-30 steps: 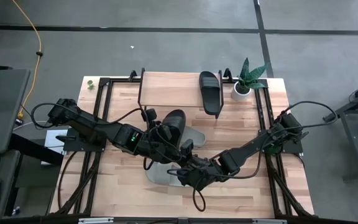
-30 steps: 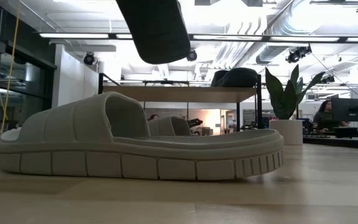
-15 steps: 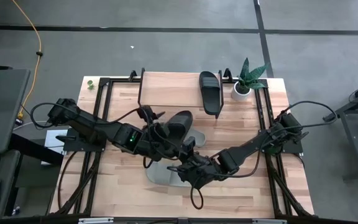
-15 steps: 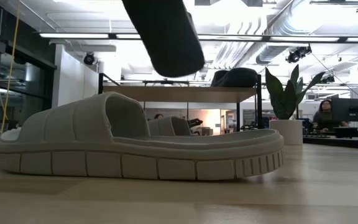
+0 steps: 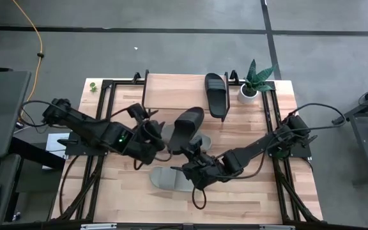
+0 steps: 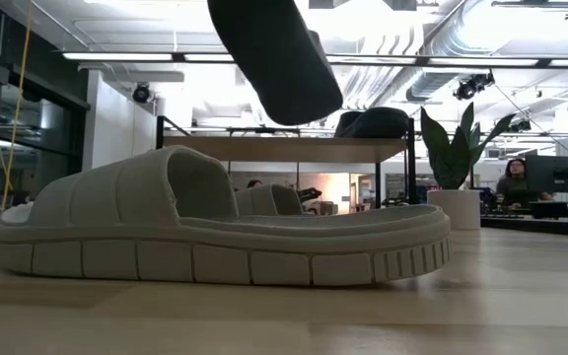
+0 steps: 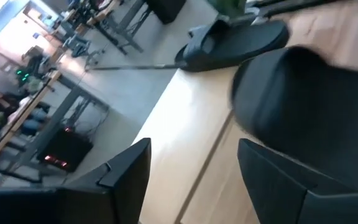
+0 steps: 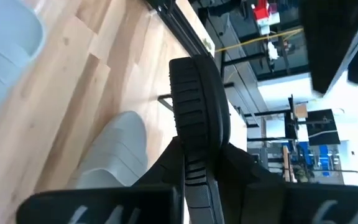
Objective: Pick and place slides into the shelf
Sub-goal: Put the black slide on the shelf
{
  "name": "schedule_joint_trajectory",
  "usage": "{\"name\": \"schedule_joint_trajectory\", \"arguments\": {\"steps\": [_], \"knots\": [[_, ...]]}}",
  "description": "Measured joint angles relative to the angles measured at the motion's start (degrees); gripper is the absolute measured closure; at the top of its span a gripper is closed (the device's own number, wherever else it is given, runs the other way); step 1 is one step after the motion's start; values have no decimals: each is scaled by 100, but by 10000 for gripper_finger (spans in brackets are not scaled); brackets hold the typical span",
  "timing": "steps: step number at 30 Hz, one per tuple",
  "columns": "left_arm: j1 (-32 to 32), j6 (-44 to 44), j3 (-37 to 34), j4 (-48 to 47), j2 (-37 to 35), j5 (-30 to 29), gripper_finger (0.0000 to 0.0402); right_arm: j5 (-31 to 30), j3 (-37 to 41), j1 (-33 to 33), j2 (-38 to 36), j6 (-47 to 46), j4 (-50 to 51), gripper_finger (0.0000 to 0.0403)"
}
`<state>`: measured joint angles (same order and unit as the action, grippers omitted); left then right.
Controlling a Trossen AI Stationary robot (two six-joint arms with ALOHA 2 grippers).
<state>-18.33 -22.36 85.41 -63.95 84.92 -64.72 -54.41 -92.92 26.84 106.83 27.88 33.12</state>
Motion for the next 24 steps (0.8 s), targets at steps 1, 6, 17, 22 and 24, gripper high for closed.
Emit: {"name": "schedule_joint_trajectory", "arguments": {"steps": [1,6,17,22,24], "knots": [[-72,-42,-2,-60,-54,15,179,-2,0,-39,0,23,7,375],[-560,-137,-5,-105,-148,-5,190,316,0,-226,0,85,-39,375],[-1655,-580,-4,-98,-164,-208,212,878,4,-608,-133,803,-503,375],[-2022,-740,-7,-120,-161,-244,224,1188,7,-782,-337,953,-482,375],[-2128,-782,-7,-120,-161,-244,229,1438,7,-852,-396,1112,-526,375]]}}
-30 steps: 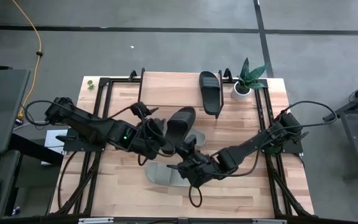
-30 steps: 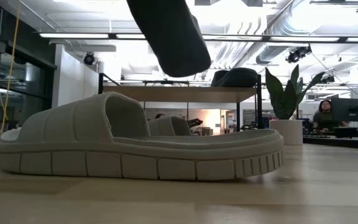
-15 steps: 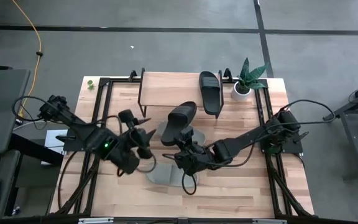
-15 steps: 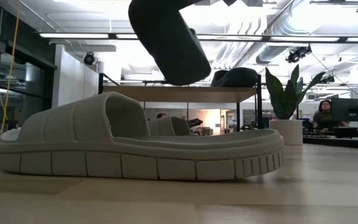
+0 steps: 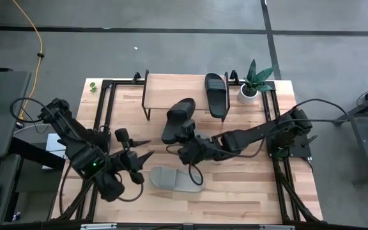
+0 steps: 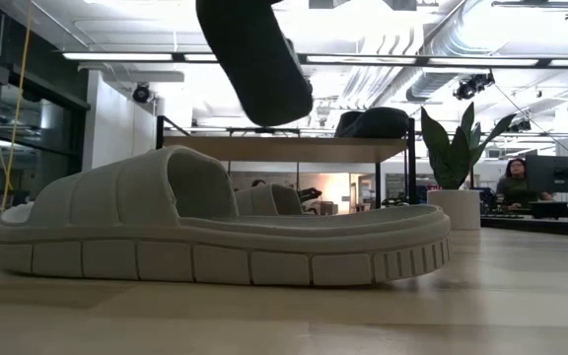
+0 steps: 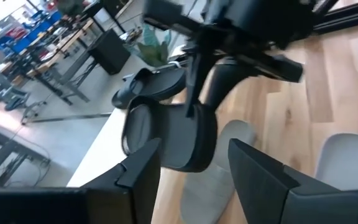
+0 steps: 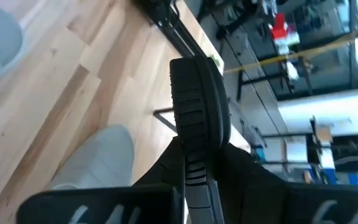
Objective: Pick and place slides into the shelf
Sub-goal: Put the black slide on the shelf
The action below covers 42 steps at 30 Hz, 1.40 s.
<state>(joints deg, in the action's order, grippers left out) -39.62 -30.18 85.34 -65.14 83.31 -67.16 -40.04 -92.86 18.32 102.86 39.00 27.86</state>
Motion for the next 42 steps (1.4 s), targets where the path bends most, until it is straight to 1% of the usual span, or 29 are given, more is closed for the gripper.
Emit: {"name": "schedule_joint_trajectory", "arguments": {"steps": [4,13,19,28,36,39,42], "knots": [[-152,-28,0,2,4,-39,238,392,0,-166,-76,208,-3,375],[-212,-103,-4,-75,58,1,251,928,2,-683,-282,602,-56,375],[-205,-148,-160,-110,58,-5,252,1614,2,-1185,-457,628,-65,375],[-203,-154,-184,-116,58,3,252,2124,2,-1777,-544,759,-26,375],[-203,-183,-186,-192,58,47,252,2572,2,-2156,-993,800,273,375],[-205,-202,-186,-222,58,49,252,2951,2,-2317,-1169,850,314,375],[-204,-202,-186,-240,58,49,252,3097,2,-2474,-1333,865,404,375]]}}
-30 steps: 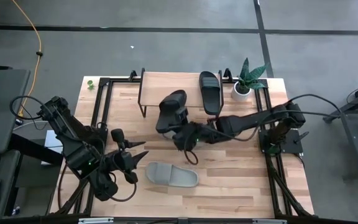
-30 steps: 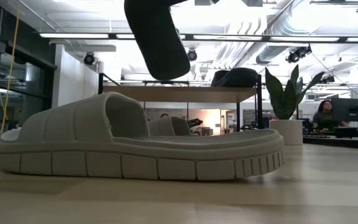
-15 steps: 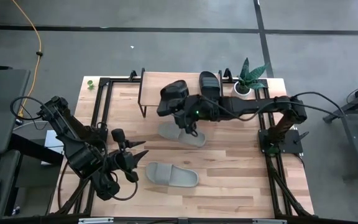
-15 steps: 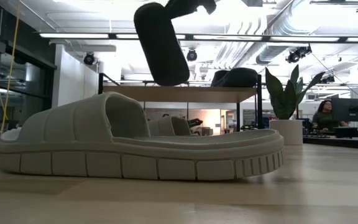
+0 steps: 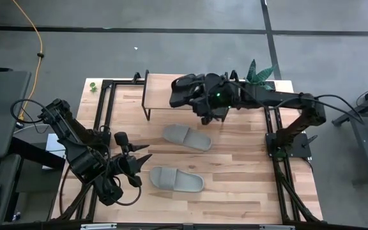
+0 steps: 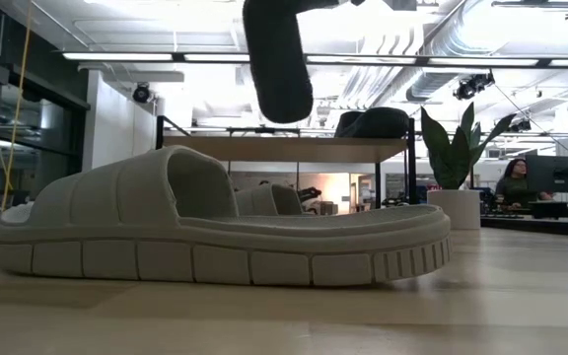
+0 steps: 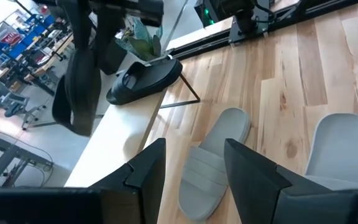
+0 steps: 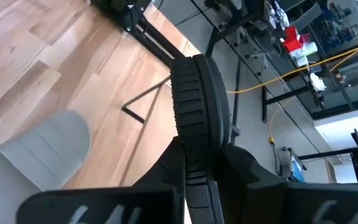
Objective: Pick and place slides into the shelf
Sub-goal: Put the black slide on the shelf
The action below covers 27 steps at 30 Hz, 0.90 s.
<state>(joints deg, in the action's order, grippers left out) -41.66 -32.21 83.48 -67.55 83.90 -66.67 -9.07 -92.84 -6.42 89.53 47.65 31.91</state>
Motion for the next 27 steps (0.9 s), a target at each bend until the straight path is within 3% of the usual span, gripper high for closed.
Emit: {"name": "schedule_joint_trajectory", "arguments": {"steps": [10,21,27], "knots": [[-1,-4,0,-7,-2,-44,252,708,87,-519,-95,108,-37,375],[1,-67,0,-18,-2,-44,252,971,2281,-1082,-1170,242,-1845,375],[1,-68,0,-11,-2,-273,252,1521,2813,-1295,-1596,38,-2208,375]]}}
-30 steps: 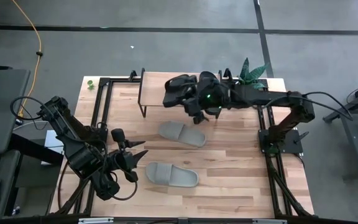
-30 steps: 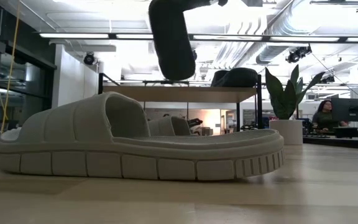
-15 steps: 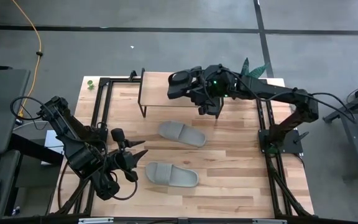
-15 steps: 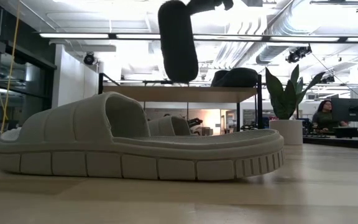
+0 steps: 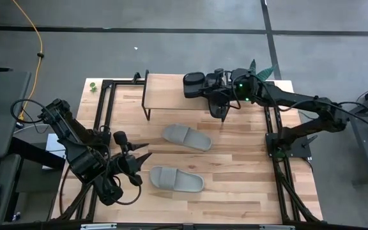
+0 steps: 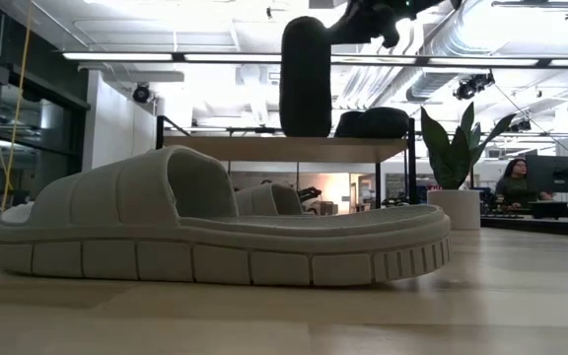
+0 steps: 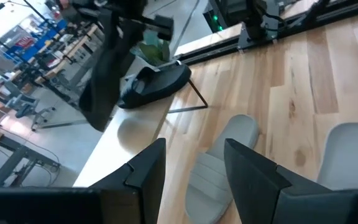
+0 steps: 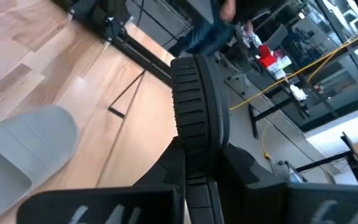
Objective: Pick and place slides into the shelf
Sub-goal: Put the black slide on the shelf
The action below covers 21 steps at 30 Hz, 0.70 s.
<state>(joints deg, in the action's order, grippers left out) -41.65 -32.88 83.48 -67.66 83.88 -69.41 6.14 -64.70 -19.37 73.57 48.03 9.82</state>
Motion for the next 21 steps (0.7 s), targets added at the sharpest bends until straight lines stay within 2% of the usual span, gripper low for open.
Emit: {"name": "schedule_joint_trajectory", "arguments": {"steps": [21], "knots": [[2,-30,0,9,-2,38,252,101,30,109,197,-59,-346,378]]}}
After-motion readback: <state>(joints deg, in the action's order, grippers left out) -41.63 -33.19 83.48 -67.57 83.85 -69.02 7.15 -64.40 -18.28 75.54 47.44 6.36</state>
